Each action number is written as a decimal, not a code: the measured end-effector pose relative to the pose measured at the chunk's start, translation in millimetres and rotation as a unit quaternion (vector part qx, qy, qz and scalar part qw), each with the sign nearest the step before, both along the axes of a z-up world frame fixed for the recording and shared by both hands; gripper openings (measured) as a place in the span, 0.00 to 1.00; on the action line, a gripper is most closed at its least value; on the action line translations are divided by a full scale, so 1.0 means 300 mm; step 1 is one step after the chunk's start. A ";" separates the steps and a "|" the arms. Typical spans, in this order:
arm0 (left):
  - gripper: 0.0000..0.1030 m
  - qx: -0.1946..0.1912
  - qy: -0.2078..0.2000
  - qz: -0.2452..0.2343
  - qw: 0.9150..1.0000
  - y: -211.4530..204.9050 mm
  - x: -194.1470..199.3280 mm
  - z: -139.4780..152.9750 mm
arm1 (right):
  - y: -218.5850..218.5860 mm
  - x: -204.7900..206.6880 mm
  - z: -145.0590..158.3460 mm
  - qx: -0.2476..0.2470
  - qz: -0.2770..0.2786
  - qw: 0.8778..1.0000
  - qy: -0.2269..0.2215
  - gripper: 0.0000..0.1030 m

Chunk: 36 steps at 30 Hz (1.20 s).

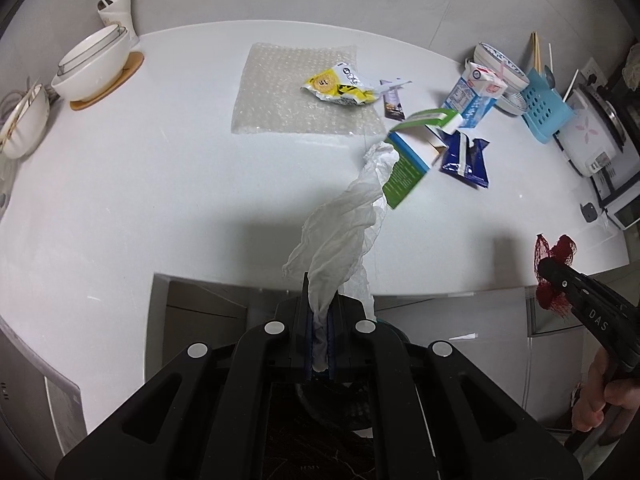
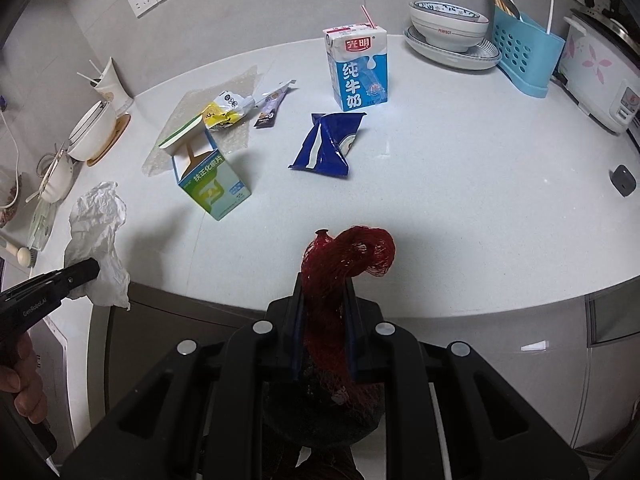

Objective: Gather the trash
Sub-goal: 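Lift the red mesh bag and white tissue and carry them over the bin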

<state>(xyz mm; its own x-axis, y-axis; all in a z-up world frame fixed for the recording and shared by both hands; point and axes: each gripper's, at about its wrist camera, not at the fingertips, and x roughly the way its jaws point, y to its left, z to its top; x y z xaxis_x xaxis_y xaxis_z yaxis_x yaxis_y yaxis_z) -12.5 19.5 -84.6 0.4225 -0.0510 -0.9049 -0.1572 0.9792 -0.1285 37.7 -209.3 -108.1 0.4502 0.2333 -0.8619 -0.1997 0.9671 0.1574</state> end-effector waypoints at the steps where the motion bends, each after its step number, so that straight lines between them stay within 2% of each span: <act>1: 0.04 -0.001 -0.001 -0.001 1.000 -0.007 -0.012 0.001 | -0.005 -0.010 0.002 0.000 0.002 1.000 -0.001 0.15; 20: 0.04 -0.014 0.001 -0.022 1.000 -0.157 -0.229 -0.032 | -0.079 -0.194 -0.028 0.007 0.028 1.000 -0.005 0.15; 30: 0.04 -0.023 0.021 -0.037 0.999 -0.220 -0.312 -0.139 | -0.086 -0.279 -0.115 0.013 0.044 0.999 0.012 0.15; 36: 0.04 -0.025 0.043 -0.039 0.998 -0.248 -0.347 -0.249 | -0.077 -0.320 -0.209 0.013 0.059 0.998 0.034 0.15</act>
<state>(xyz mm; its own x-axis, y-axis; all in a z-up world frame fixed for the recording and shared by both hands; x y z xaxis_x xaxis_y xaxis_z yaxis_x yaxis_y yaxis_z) -116.6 -54.7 -159.2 0.3369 -0.1265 -0.9330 -0.0939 0.9815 -0.1670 -58.2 -232.5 -170.9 0.3586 0.3043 -0.8825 -0.2998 0.9328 0.1998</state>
